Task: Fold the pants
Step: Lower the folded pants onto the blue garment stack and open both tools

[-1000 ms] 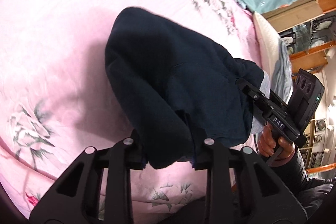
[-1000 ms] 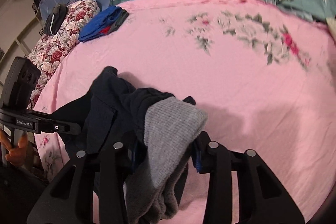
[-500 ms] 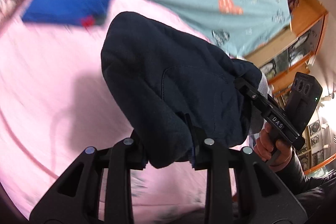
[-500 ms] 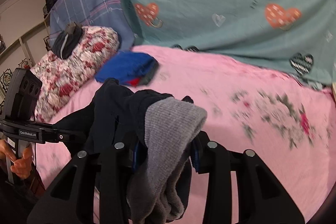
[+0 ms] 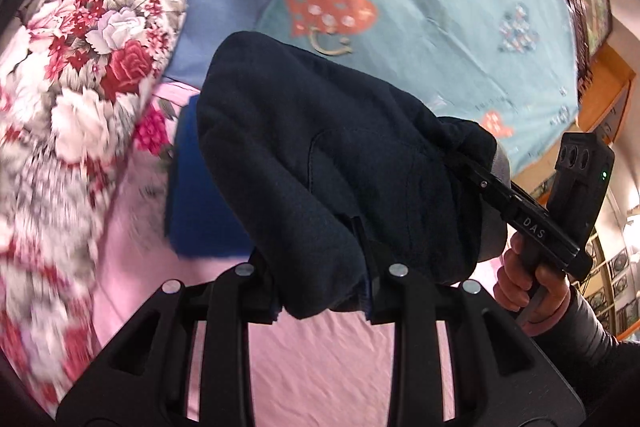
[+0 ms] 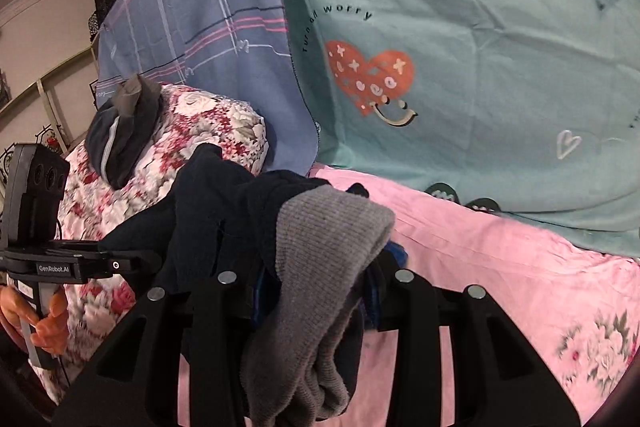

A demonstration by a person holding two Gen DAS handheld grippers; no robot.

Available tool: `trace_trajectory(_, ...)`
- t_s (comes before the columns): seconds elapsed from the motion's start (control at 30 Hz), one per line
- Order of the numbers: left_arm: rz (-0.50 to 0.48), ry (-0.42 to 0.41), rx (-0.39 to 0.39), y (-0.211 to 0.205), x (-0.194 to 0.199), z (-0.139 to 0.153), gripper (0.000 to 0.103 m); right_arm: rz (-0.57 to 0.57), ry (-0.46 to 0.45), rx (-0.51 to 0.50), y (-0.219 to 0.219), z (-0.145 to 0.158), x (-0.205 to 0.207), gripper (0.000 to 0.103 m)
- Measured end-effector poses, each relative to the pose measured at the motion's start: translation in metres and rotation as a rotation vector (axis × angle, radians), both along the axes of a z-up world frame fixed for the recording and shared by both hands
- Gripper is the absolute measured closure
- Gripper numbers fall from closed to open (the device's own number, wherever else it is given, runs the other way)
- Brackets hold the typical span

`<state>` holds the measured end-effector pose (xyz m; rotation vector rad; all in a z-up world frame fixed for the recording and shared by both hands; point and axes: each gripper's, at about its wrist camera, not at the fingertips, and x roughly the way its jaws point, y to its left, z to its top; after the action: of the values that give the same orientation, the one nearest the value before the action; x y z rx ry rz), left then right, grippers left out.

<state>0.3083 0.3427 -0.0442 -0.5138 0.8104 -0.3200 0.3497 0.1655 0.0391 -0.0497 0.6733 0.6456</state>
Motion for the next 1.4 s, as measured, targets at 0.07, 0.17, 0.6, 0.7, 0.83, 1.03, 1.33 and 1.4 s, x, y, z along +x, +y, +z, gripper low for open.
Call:
trace_trajectory(0.07,0.011,0.017,-0.019,0.015,0.025,-0.016,0.075,-0.004,0.056,0.006,0.011,-0.015,0.028,0.065)
trace_trajectory(0.17,0.029,0.046,-0.044,0.032,0.055,-0.044,0.075,-0.012,0.147,0.012,0.017,-0.046,0.065,0.065)
trace_trajectory(0.6,0.094,0.112,-0.025,0.036,0.057,-0.120,0.051,-0.001,0.362,0.143,-0.009,-0.134,0.127,0.045)
trace_trajectory(0.7,0.142,0.101,0.044,0.040,0.047,-0.100,0.043,-0.002,0.411,0.157,-0.020,-0.120,0.125,0.038)
trace_trajectory(0.83,0.207,0.001,0.101,0.048,0.023,-0.055,0.031,-0.010,0.325,0.236,-0.041,-0.077,0.102,0.037)
trace_trajectory(1.03,0.113,-0.141,0.096,0.015,0.041,-0.014,0.027,0.113,0.251,0.377,-0.022,-0.040,0.084,0.046)
trace_trajectory(1.33,0.081,-0.002,0.088,-0.009,0.107,-0.090,0.029,-0.014,0.432,0.386,-0.009,-0.131,0.134,0.094)
trace_trajectory(1.4,0.065,-0.023,0.131,-0.014,0.107,-0.098,0.029,-0.013,0.455,0.406,-0.014,-0.146,0.139,0.103)
